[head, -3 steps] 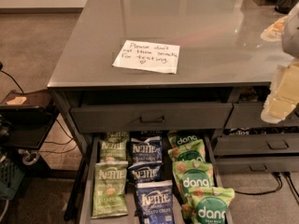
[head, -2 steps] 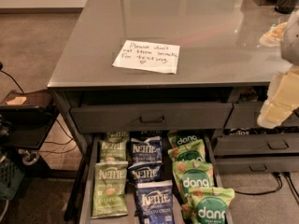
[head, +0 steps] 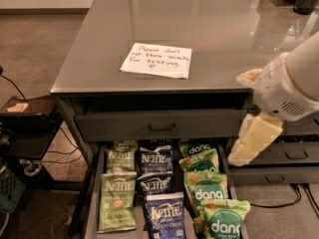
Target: Pick green jalapeno chip bag from middle drawer and place on counter
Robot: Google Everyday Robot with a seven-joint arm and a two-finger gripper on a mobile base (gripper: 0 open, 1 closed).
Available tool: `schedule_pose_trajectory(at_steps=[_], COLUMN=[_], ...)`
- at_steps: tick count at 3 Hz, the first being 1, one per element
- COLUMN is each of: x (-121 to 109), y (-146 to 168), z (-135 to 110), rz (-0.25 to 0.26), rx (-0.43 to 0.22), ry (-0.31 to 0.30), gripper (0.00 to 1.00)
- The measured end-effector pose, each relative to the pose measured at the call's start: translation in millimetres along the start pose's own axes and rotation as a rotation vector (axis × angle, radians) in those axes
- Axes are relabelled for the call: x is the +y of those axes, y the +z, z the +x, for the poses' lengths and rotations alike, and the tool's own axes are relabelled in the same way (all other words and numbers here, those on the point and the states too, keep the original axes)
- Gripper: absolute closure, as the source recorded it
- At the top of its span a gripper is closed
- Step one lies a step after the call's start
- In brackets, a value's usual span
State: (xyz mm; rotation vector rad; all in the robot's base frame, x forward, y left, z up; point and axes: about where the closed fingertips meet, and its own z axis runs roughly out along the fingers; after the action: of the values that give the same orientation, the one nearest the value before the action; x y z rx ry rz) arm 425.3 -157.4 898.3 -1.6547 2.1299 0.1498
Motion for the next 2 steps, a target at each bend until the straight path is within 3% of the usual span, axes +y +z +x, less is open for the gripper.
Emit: schedule_pose_trajectory(at_steps=[2], x=[44.2], y=[119.9], z=[-39.6], rz=[-0.124], rx=[-0.155], ry=[-0.011], gripper=[0.0])
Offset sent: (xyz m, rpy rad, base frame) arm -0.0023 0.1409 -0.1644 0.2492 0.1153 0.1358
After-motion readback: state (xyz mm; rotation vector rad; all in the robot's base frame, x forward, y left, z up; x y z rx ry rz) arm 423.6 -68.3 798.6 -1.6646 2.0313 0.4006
